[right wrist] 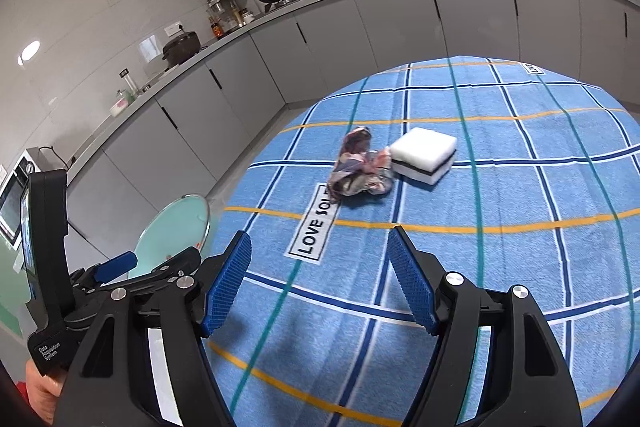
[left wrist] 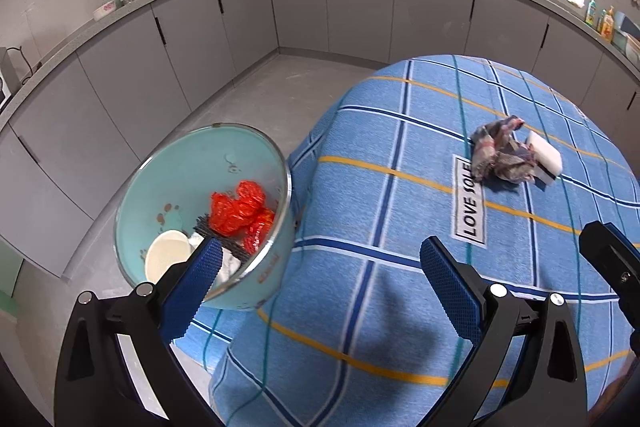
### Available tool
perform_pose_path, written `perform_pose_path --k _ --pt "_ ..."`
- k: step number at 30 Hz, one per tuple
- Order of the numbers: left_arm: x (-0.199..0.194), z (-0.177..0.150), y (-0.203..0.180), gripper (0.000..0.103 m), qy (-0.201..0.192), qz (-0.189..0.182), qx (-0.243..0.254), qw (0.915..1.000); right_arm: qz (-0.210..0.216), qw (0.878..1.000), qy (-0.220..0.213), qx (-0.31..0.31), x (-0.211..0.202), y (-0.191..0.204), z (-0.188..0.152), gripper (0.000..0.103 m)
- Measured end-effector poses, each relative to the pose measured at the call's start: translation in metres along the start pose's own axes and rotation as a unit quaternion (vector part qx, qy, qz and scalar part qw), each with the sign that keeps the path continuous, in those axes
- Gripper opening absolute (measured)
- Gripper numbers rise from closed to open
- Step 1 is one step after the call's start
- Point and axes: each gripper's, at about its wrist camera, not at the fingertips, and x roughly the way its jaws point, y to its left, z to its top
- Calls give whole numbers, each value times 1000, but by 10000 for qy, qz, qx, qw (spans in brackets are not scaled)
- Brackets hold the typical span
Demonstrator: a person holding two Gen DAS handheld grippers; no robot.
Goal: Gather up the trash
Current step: 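Move both tools back over the table toward the plaid cloth and white sponge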
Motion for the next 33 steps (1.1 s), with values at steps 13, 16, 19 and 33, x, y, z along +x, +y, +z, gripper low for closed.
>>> perform_pose_path --k 13,16,19,33 --pt "4 0 -33 97 32 -211 279 9994 -300 9994 -30 156 -8 -37 2 71" --pt "7 1 -40 97 52 -240 341 9991 -381 9990 -10 216 -8 -48 3 71" --pt "9 2 -46 97 60 -276 387 9989 -452 9986 -9 278 -8 -59 4 71" --pt "20 11 -76 97 37 -508 610 9968 -693 9974 -2 208 4 -87 18 71"
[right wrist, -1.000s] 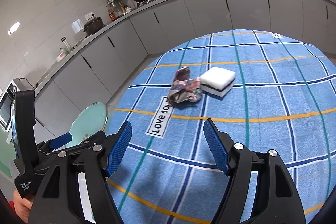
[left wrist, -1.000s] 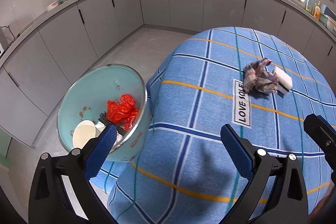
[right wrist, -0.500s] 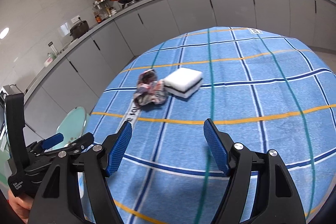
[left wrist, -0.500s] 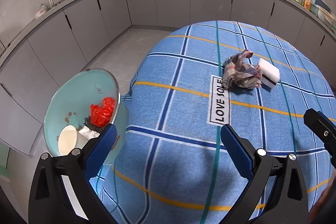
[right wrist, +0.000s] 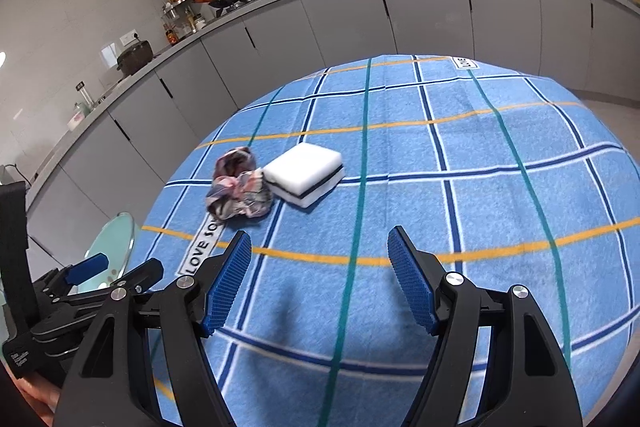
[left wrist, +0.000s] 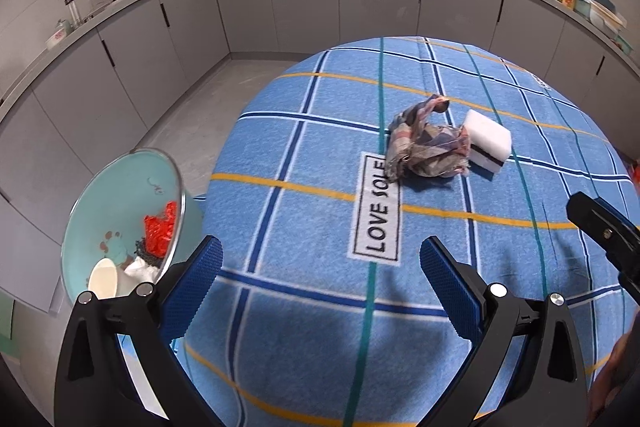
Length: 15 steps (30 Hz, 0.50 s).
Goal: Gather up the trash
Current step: 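Move both tools back over the table toward the plaid cloth and white sponge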
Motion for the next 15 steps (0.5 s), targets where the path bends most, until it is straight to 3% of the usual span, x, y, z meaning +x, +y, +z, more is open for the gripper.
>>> perform_pose_path --k 7,15 --pt "15 21 -18 96 -42 -195 67 9998 -51 9999 53 -85 12 -12 16 71" --pt "40 45 -44 88 -68 -300 228 9993 -173 9998 104 42 16 -37 21 71"
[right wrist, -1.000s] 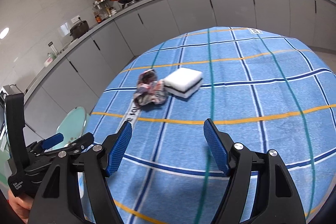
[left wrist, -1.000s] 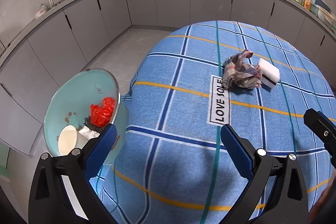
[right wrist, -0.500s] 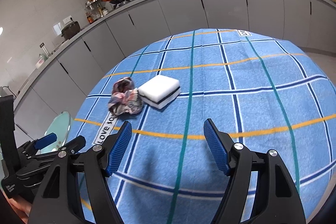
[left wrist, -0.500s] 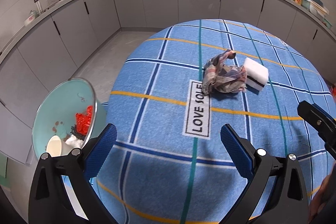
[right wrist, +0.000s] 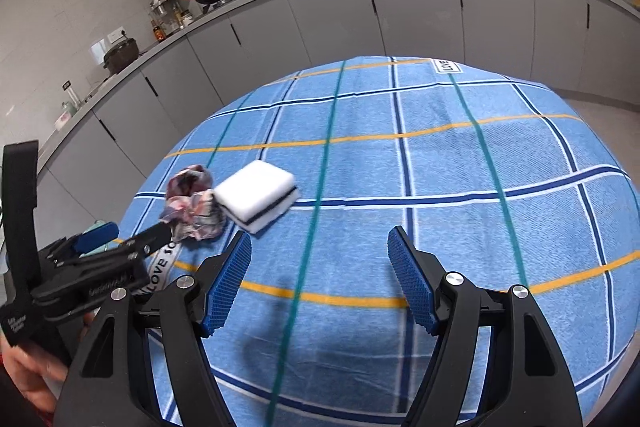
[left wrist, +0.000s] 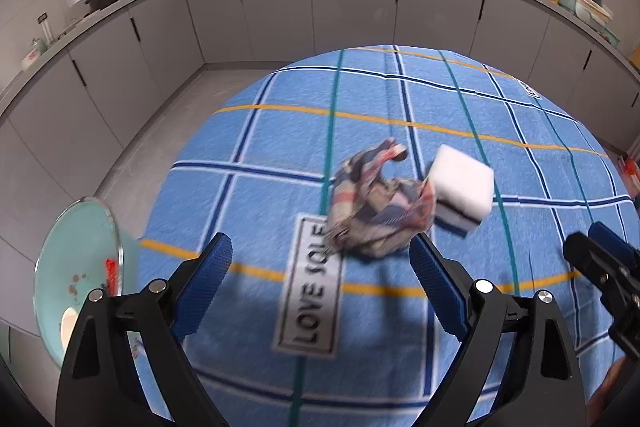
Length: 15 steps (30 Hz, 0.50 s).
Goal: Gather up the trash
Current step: 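Move both tools back over the table toward the plaid cloth and white sponge, then grasp the plaid cloth with the left tool while the right tool grasps the white sponge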
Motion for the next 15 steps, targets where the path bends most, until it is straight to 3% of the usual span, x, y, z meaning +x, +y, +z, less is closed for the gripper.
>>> perform_pose_path --k 9,12,15 --pt "24 11 -18 82 102 -186 51 9998 96 9999 100 -34 11 -6 7 71" --pt "28 12 -21 70 84 -248 96 9996 127 9998 127 -70 14 -4 9 71" --pt "27 11 -19 49 58 -507 80 9987 202 9996 187 -106 19 -3 12 71"
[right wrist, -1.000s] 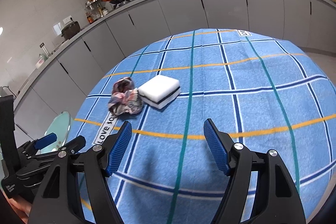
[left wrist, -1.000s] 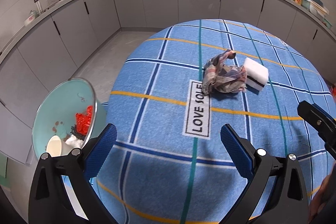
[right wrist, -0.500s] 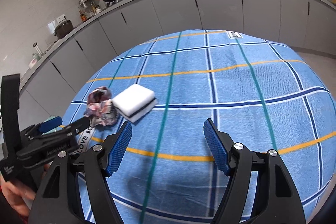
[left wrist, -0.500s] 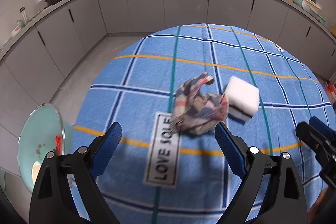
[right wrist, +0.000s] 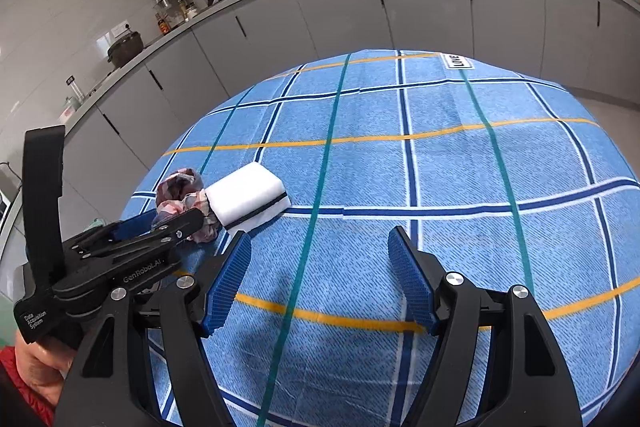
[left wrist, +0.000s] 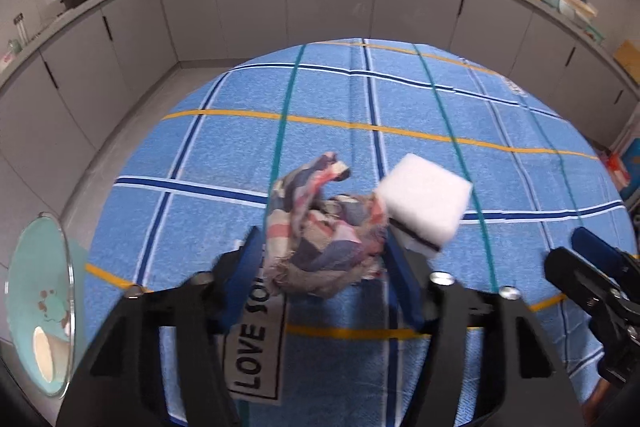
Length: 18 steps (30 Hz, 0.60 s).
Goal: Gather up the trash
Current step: 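Grasp the plaid cloth with the left tool while the right tool grasps the white sponge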
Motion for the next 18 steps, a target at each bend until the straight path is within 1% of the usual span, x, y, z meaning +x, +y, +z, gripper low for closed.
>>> perform_pose_path --k 1,2,4,7,12,15,18 --pt "-1 0 0 41 -21 -45 27 10000 15 10000 14 -30 1 1 1 72" --pt "-2 -1 0 34 -44 -81 59 9999 32 10000 22 -73 3 2 3 77" --pt "-6 -2 1 29 -77 -130 116 9998 106 9998 31 -170 6 6 6 79" --pt "-16 -5 8 23 -115 -192 66 9997 222 9994 131 -245 15 12 11 80" --pt "-34 -16 26 22 -139 -196 -27 9997 245 9984 232 -458 27 26 14 80" --pt "-41 -22 38 22 -60 -196 -155 9997 291 9971 229 -660 35 40 16 88" --pt "-44 -25 44 22 -50 -96 -169 9998 236 9950 291 -925 48 52 21 89"
